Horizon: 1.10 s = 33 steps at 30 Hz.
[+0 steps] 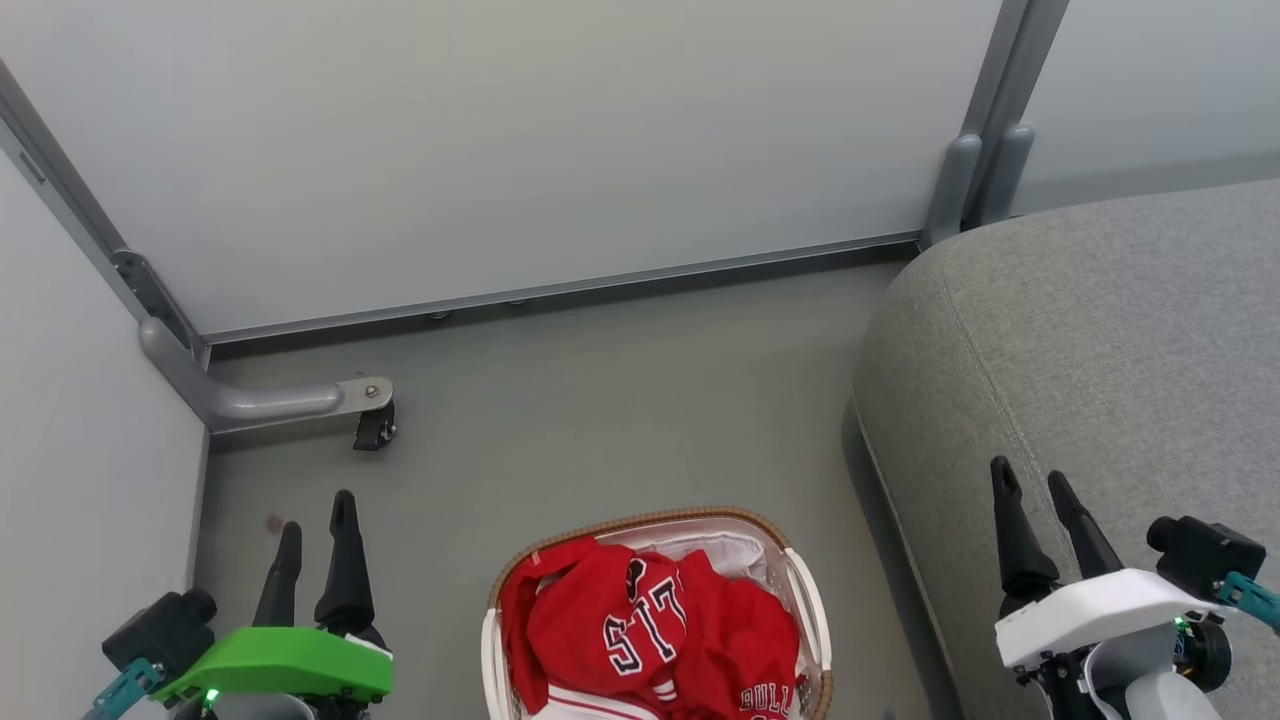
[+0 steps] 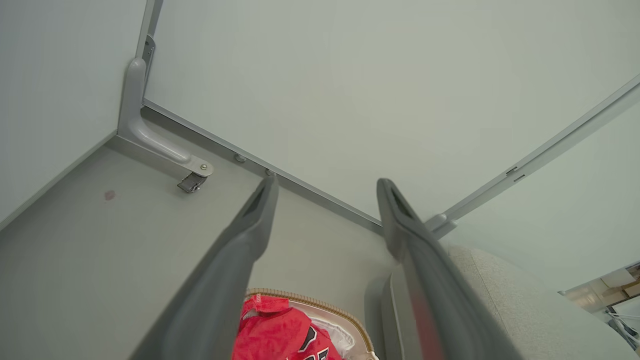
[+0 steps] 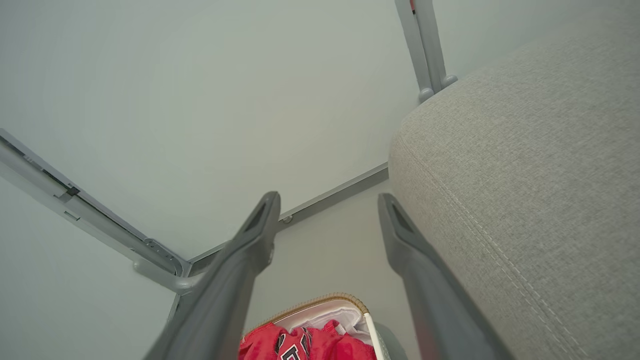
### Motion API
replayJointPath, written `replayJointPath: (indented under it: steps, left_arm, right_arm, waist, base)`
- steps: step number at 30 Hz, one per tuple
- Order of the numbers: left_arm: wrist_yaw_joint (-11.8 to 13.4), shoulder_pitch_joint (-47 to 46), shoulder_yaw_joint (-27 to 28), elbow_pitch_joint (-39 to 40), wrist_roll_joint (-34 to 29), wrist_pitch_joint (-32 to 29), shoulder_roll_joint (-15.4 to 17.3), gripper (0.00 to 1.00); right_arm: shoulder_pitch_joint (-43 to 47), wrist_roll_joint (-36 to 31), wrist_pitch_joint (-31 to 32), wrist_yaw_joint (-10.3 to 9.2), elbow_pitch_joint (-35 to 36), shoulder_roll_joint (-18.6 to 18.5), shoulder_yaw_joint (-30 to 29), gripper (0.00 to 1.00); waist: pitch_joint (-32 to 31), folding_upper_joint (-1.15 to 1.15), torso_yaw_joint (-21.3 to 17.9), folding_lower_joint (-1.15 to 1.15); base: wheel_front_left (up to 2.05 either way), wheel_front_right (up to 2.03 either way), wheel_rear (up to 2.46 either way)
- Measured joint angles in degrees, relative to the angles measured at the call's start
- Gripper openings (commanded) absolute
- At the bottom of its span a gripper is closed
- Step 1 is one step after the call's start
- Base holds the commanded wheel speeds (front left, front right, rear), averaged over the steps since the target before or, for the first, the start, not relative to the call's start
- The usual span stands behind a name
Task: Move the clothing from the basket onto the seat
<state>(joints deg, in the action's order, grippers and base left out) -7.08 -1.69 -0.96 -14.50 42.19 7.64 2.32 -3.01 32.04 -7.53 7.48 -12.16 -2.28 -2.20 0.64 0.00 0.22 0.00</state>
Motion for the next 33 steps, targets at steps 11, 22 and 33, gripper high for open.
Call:
replayJointPath:
  steps: [11,22,33]
  left_arm:
    - [-0.02,0.19,-1.0,-2.41,-5.36,1.57,0.09,1.0]
    - [-0.03,0.37,-1.3,-3.76,-10.38,3.03,0.14,1.0]
    - [-0.05,0.5,-2.16,-5.06,-14.55,4.35,0.18,1.0]
  right_arm:
    - [0.01,-8.53,-1.6,0.0,-1.12,-0.07,1.46,1.0]
    - [-0.01,-15.52,-3.12,0.0,-1.56,-0.15,2.61,1.0]
    - [-0.01,-20.91,-4.46,0.0,-1.66,-0.26,3.37,1.0]
  waist:
    - [0.07,0.0,0.01,0.0]
    - [0.32,0.0,0.01,0.0]
    - [0.3,0.0,0.09,0.0]
  base:
    - [0.0,0.0,0.0]
    - [0.0,0.0,0.0]
    - [0.0,0.0,0.0]
